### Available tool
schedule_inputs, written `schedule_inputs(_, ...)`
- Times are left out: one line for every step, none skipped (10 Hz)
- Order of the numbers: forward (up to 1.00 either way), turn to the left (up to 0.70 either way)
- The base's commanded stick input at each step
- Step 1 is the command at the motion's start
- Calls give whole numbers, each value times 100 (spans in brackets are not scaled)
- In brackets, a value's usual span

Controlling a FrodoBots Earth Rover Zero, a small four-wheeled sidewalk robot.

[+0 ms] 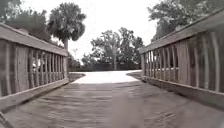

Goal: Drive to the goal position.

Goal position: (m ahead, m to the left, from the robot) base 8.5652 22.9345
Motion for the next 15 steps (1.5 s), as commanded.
schedule_inputs(70,0)
schedule_inputs(70,0)
schedule_inputs(70,0)
schedule_inputs(70,0)
schedule_inputs(70,0)
schedule_inputs(70,0)
schedule_inputs(70,0)
schedule_inputs(70,0)
schedule_inputs(70,0)
schedule_inputs(70,0)
schedule_inputs(70,0)
schedule_inputs(70,0)
schedule_inputs(70,0)
schedule_inputs(70,0)
schedule_inputs(70,0)
